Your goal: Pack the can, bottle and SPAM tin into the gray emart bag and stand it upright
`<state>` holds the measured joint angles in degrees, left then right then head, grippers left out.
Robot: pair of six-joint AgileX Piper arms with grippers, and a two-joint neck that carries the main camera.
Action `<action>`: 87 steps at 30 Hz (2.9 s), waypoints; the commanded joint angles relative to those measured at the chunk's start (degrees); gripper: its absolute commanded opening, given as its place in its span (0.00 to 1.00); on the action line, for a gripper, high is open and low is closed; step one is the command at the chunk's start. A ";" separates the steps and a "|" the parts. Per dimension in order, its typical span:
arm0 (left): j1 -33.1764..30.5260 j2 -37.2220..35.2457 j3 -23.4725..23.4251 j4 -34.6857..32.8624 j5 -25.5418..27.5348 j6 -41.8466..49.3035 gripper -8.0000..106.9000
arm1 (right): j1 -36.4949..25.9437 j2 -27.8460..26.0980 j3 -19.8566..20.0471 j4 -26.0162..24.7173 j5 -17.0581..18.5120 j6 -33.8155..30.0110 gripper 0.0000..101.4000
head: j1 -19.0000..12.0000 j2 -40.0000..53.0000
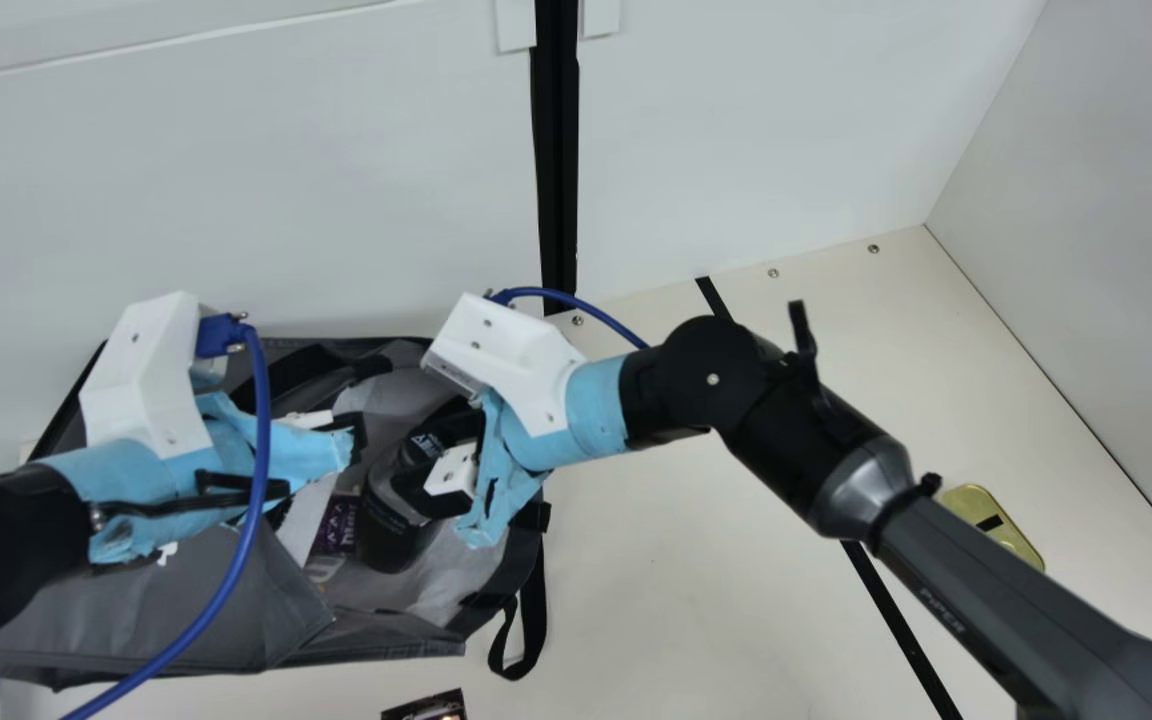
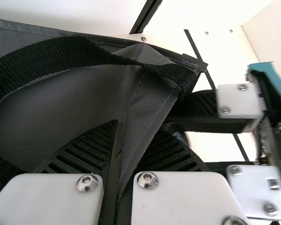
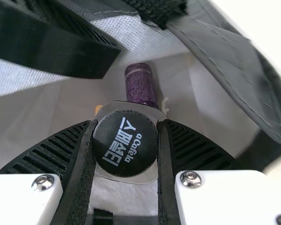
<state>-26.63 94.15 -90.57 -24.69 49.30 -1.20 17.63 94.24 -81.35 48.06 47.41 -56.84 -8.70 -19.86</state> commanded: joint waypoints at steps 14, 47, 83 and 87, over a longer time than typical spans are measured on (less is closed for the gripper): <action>0.00 0.00 0.00 0.00 0.00 0.00 0.00 | 3.64 6.04 -4.59 -2.69 -1.20 3.04 0.00 | -1.30 -0.14; 0.00 0.00 0.00 0.00 0.00 0.00 0.00 | 3.32 7.13 -6.41 -4.01 0.23 3.93 0.94 | -1.30 -0.14; 0.00 0.00 0.00 0.00 0.00 0.00 0.00 | -8.69 -4.40 -0.31 0.69 8.51 -3.23 0.94 | -1.30 -0.14; 0.00 0.00 0.00 0.00 0.00 0.00 0.00 | -10.52 -6.38 0.46 0.68 9.33 -2.93 0.94 | -1.30 -0.14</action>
<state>-26.63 94.15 -90.57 -24.69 49.30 -1.20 7.47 88.31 -81.00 48.79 56.64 -60.07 -8.70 -19.86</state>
